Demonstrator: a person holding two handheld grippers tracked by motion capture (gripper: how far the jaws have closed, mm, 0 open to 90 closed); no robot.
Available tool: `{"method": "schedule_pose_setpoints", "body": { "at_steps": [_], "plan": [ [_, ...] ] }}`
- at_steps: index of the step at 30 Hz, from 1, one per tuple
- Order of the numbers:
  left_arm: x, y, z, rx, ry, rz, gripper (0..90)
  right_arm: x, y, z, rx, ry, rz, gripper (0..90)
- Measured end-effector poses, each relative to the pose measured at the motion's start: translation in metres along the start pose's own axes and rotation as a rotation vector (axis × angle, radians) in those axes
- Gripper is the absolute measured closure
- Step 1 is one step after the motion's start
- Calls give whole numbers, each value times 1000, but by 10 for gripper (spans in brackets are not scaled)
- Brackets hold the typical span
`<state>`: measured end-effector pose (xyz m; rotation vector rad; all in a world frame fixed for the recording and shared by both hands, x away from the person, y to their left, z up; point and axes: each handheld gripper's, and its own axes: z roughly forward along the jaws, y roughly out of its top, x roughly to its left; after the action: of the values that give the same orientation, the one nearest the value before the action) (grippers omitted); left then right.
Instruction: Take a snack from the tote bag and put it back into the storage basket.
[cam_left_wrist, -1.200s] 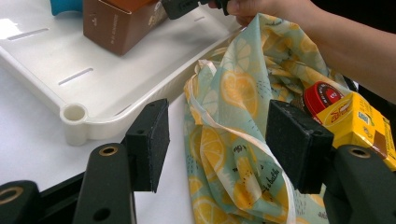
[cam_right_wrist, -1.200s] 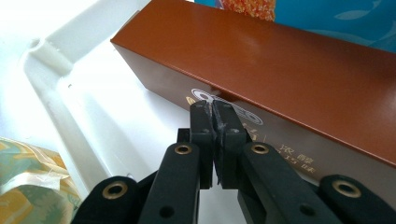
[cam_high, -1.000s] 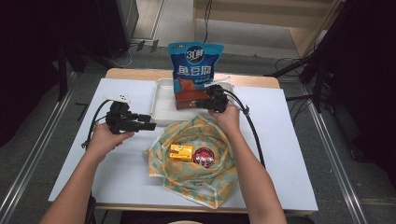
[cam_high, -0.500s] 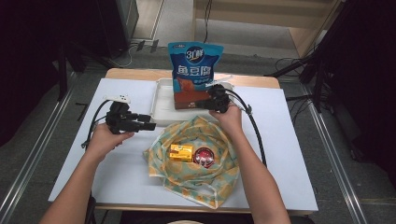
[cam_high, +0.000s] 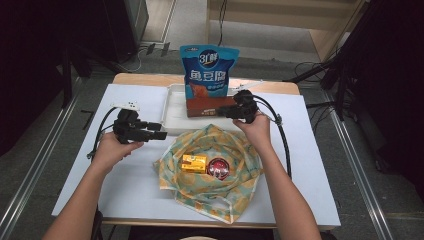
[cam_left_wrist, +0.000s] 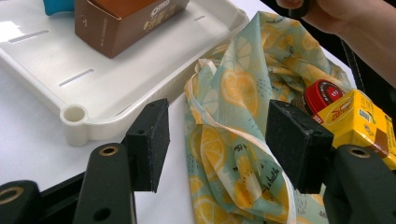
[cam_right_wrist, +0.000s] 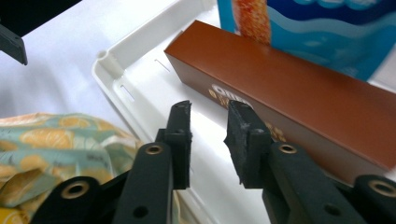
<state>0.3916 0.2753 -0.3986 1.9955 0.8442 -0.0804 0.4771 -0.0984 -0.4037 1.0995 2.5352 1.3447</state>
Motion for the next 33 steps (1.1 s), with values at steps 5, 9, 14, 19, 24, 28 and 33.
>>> {"method": "schedule_pose_setpoints", "body": {
  "at_steps": [5,9,14,19,24,28,33],
  "plan": [
    [0,0,1,3,1,4,403,-1,-9,-18,-20,-5,24,672],
    [-1,0,1,2,-2,7,403,2,-15,-31,-36,-47,38,673],
    [-1,0,1,0,-3,6,403,11,-23,-46,-50,-68,18,667],
    [-2,0,1,0,-3,10,404,25,-32,-57,-57,-65,-14,651],
    [-8,2,0,-15,-2,31,413,33,-42,-65,-56,-38,-15,623],
    [-15,4,1,-9,-13,62,434,38,-51,-67,-40,-25,-12,546],
    [-25,3,1,5,-26,83,433,40,-60,-69,-24,-20,-4,477]
  ]
}}
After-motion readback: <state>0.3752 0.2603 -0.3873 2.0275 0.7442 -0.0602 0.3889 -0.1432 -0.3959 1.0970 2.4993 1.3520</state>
